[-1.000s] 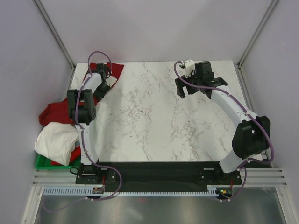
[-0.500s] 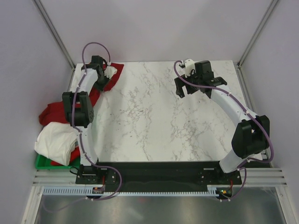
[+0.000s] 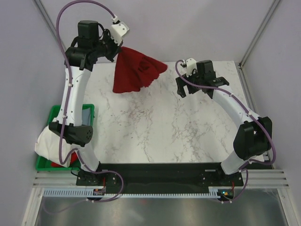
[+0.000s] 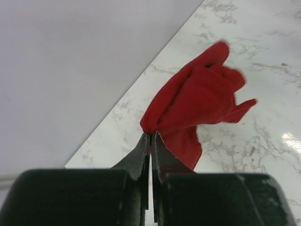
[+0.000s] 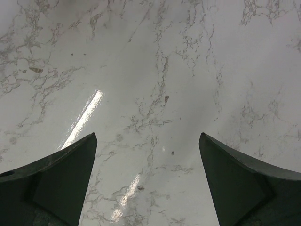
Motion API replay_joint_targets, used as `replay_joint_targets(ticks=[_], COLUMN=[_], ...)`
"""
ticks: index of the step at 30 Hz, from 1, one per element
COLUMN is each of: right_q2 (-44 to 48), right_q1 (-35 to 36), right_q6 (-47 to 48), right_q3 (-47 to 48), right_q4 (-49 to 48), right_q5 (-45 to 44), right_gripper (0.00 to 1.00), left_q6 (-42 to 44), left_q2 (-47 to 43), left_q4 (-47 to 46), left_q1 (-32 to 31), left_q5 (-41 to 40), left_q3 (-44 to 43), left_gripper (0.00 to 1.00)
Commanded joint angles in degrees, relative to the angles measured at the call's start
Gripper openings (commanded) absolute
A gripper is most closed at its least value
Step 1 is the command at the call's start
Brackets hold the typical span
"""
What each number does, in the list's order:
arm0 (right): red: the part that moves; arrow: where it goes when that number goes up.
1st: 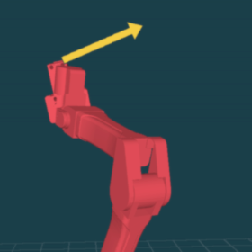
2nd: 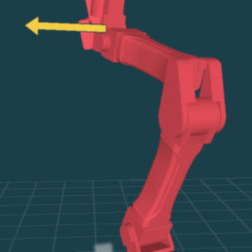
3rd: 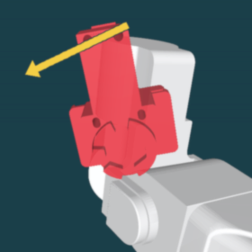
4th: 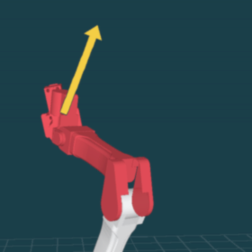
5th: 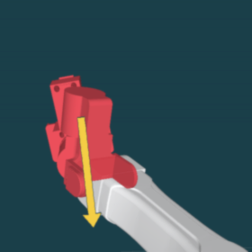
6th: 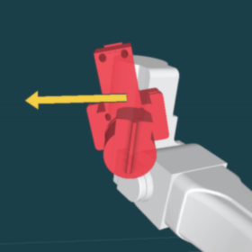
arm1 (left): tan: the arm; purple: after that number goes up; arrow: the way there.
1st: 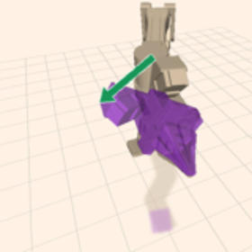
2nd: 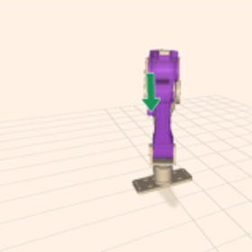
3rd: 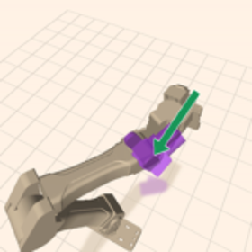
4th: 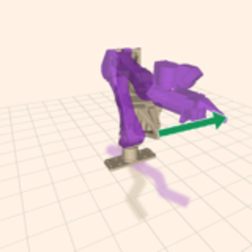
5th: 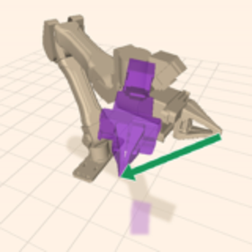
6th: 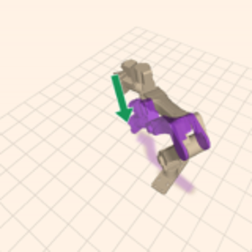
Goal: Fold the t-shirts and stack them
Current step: Move the tshirt to the center of the board
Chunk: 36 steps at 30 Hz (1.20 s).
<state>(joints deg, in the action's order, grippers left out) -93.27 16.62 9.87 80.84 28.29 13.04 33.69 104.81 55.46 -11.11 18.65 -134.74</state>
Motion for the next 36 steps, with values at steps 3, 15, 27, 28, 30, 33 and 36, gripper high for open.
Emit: replay_joint_targets(ticks=[3, 15, 27, 28, 30, 33, 36], right_q2=[4.6, 12.7, 19.3, 19.8, 22.0, 25.9, 27.1], right_q1=[-0.2, -0.2, -0.1, -0.3, -0.3, -1.0, -1.0], right_q6=[2.5, 9.6, 16.9, 17.2, 18.2, 19.5, 18.8], right_q3=[1.8, -5.3, -4.3, -4.3, -5.3, -7.9, -8.4], right_q4=[-0.1, 3.9, 11.2, 12.0, 12.8, 11.4, 9.4], right_q5=[0.2, 3.0, 10.2, 9.4, 5.4, 1.1, 0.2], right_gripper=[0.98, 0.96, 0.94, 0.95, 0.95, 0.97, 0.98], left_q6=[-0.9, -8.7, -11.0, -11.3, -12.7, -14.5, -17.5], left_q2=[0.6, 9.3, 24.4, 24.0, 22.8, 21.0, 18.8], left_q4=[0.9, 1.3, -0.8, -1.4, -2.2, -3.3, -4.5], left_q1=[-4.0, -8.0, -19.7, -21.0, -24.0, -26.4, -26.8], left_q5=[4.5, 13.3, 12.8, 12.8, 12.7, 13.2, 6.6], left_q3=[-3.6, 4.7, -9.8, -10.1, -10.2, -10.2, -9.8], left_gripper=[0.02, 0.02, 0.02, 0.02, 0.02, 0.14, 0.56])
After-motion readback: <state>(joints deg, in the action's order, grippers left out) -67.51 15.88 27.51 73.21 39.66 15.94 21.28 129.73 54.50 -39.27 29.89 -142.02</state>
